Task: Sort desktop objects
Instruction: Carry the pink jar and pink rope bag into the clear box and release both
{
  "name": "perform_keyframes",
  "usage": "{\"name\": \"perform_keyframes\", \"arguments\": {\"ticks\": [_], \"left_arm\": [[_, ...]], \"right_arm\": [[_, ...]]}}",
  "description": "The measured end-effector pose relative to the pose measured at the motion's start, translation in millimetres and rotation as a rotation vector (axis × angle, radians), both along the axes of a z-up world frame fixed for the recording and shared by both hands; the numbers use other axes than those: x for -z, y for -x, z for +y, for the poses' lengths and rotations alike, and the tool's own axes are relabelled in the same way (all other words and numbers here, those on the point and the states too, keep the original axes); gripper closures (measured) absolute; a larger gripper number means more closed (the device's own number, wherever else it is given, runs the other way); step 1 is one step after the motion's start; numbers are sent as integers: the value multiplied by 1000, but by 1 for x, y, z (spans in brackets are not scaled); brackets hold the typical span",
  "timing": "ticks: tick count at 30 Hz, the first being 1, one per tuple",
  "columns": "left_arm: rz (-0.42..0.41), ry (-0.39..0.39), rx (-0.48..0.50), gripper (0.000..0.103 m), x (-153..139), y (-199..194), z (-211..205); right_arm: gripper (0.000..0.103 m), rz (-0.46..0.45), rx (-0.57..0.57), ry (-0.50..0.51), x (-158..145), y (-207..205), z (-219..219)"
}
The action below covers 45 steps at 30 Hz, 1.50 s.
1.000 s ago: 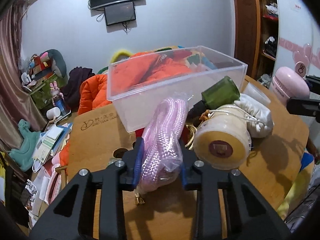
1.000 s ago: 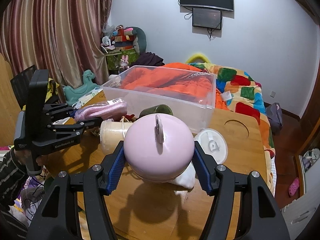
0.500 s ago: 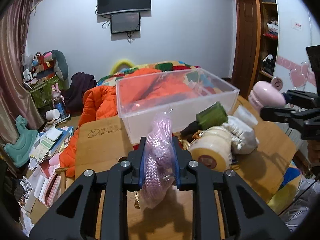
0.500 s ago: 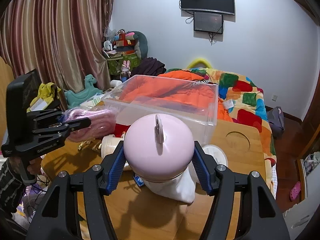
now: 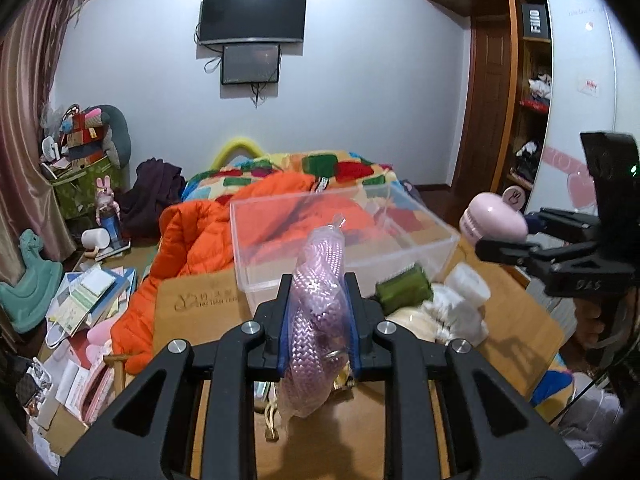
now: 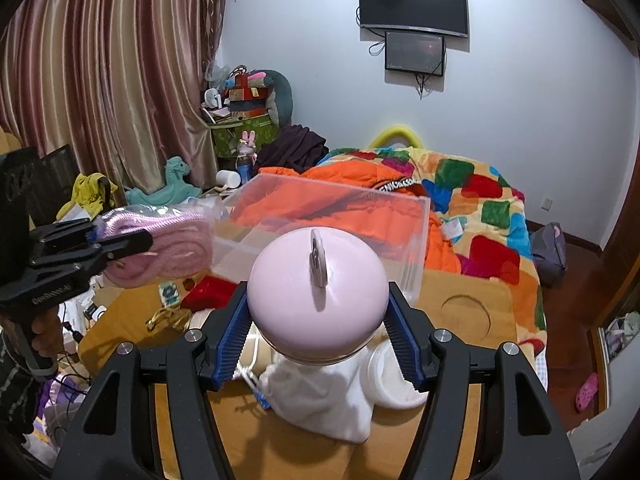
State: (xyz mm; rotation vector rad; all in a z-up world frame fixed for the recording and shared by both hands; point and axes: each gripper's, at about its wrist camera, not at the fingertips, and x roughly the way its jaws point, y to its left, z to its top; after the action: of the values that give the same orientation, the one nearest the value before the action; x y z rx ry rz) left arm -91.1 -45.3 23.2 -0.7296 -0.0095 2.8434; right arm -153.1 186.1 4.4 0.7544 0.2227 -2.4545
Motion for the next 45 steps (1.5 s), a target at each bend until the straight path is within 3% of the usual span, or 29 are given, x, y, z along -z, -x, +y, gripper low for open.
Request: {"name": "perform_keyframes", "arguments": {"ticks": [10,15,31,45], "left_arm": [[59,-5,-6,81,-31,30,-1],[47,-12,-7,81,-34,56,-5],[-131,8,-14,81,12,138,0],[-201,36,-17,81,34,157,6]], "right_arm": [[43,45,6,-35,-18,30,-16],[43,40,9,-54,-17,52,-25],[43,-104,10,-158,29,140,-54],[43,-157,-29,-312,51,155,-86]]}}
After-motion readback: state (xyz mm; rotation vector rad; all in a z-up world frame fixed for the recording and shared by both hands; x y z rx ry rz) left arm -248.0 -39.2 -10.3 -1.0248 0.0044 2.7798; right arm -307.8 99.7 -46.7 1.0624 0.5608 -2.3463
